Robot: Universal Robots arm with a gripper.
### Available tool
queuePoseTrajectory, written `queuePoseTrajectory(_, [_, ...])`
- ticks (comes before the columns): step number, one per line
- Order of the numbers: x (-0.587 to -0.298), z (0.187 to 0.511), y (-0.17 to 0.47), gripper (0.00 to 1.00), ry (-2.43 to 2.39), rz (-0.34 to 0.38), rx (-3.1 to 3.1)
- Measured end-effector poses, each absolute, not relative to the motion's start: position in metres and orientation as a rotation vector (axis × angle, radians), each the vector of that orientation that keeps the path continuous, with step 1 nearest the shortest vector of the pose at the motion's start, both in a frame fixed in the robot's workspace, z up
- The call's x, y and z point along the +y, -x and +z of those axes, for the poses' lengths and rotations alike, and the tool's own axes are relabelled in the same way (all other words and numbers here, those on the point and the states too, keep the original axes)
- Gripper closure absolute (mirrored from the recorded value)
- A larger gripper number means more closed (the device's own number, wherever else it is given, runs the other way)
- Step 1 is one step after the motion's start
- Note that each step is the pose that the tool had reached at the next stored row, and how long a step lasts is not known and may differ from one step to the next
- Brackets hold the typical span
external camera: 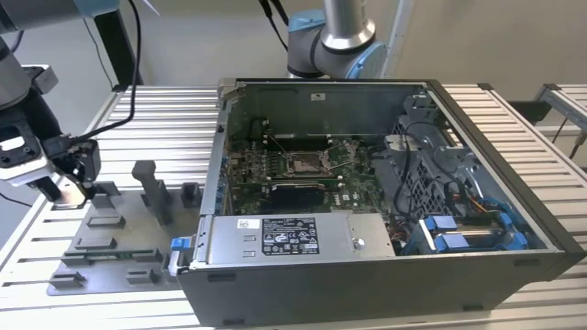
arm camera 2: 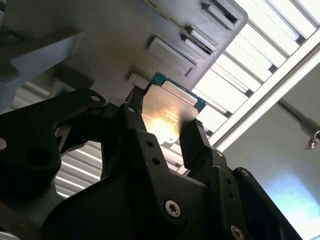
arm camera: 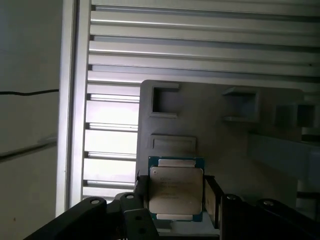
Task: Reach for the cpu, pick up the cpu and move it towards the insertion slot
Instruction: 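Pick up the cpu and move it towards the insertion slot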
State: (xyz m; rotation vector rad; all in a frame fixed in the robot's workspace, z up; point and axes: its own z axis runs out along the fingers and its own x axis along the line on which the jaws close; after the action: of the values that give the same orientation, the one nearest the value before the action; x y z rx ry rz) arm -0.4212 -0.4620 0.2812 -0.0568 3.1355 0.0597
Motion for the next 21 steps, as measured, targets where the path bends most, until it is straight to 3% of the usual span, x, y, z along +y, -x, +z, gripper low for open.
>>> queuePoseTrajectory(21, [-0.462,0.304,0.421,1.0,0.057,0.06,3.135])
